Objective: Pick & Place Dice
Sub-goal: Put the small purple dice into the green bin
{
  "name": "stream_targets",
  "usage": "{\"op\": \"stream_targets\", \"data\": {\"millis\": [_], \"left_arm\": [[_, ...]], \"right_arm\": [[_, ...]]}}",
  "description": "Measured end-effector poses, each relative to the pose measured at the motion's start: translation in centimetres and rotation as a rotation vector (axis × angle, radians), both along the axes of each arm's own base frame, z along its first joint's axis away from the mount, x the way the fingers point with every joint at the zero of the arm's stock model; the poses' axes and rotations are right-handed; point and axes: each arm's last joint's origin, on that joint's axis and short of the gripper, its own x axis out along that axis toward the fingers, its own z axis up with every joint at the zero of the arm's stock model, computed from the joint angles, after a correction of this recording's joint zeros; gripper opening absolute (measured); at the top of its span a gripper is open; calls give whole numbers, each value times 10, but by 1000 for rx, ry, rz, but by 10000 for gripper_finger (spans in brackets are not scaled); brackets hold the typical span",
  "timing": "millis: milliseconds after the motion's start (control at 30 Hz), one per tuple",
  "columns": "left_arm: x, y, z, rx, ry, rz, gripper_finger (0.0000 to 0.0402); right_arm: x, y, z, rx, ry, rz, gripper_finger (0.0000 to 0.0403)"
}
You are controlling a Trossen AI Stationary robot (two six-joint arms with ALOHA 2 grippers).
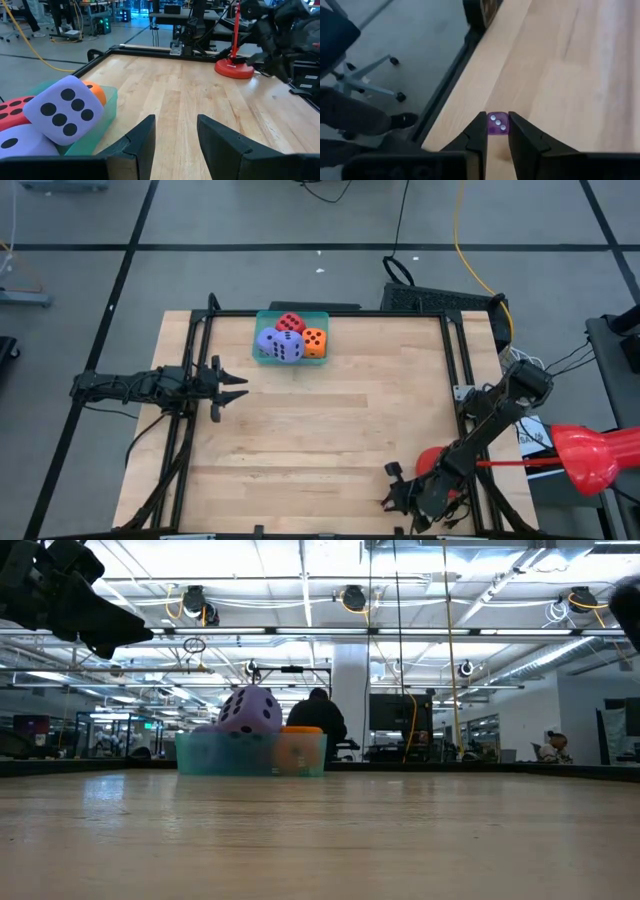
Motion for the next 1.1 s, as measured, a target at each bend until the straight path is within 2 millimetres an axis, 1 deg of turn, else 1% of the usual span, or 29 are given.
{"op": "stream_targets", "data": {"millis": [100,233,333,500,600,833,967,1100], "left_arm": [[0,0,0,0,0,0,152],[0,0,0,0,0,0,152],[0,0,0,0,0,0,152],[0,0,0,0,0,0,152],[0,0,0,0,0,0,152],[0,0,0,0,0,0,152],[0,0,0,0,0,0,152],[0,0,0,0,0,0,152]], "right_arm": [[5,-7,14,8,-57,-11,53],[14,-23,34,0,-151,-90,64],[23,-39,48,-21,-218,-142,65],[43,-69,68,-20,-327,-228,53],[56,-90,77,-27,-387,-296,52],[82,-145,87,-62,-478,-476,69],[92,-181,89,-80,-499,-602,64],[97,-217,89,-110,-497,-723,52]]}}
